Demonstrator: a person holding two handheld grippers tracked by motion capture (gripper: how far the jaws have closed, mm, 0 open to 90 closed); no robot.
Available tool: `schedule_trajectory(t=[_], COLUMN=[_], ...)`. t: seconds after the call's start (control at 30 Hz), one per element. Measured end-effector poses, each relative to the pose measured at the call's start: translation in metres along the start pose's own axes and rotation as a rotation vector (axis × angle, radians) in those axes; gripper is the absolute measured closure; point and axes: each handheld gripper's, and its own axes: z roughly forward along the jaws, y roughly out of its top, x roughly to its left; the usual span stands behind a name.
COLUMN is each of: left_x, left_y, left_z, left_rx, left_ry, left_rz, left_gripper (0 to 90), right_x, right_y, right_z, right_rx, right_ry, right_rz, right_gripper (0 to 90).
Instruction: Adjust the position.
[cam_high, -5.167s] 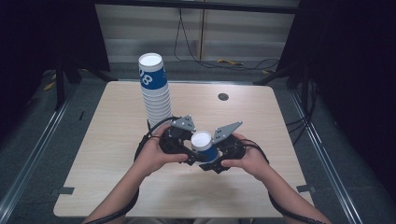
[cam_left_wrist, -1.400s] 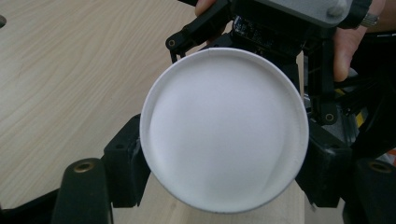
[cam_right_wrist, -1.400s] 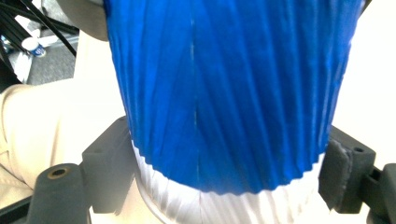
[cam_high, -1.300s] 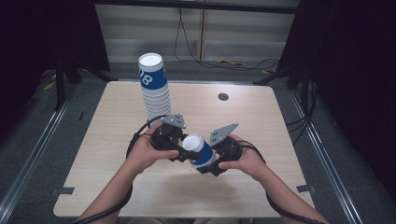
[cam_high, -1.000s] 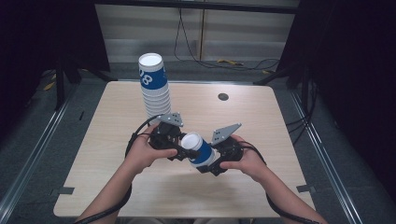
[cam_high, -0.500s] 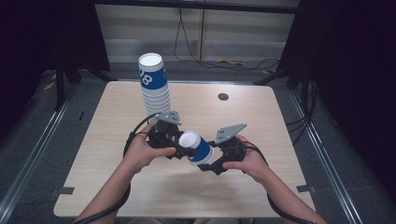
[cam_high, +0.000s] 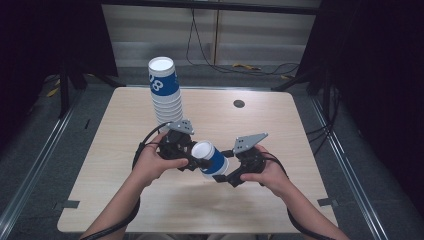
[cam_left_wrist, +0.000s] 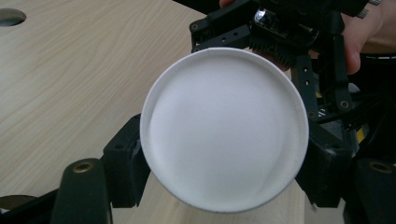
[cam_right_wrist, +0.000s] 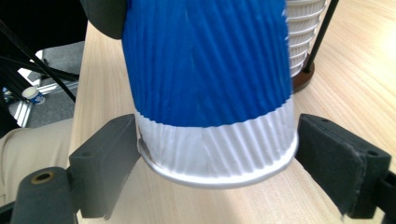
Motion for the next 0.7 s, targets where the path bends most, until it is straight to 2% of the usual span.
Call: schedule_trajectory(t=[0.7], left_x=[0.0015], left_y=[-0.0040], left_z=[0.0030], left_rx=[0.003], left_ry=[-0.007], left_rz=[-0.021], left_gripper=[29.3], right_x=[0.0011], right_y=[-0.0029], right_z=[0.0017], right_rx=[-0.014], right_ry=[0.002], right_rz=[0.001], right_gripper=[13.1])
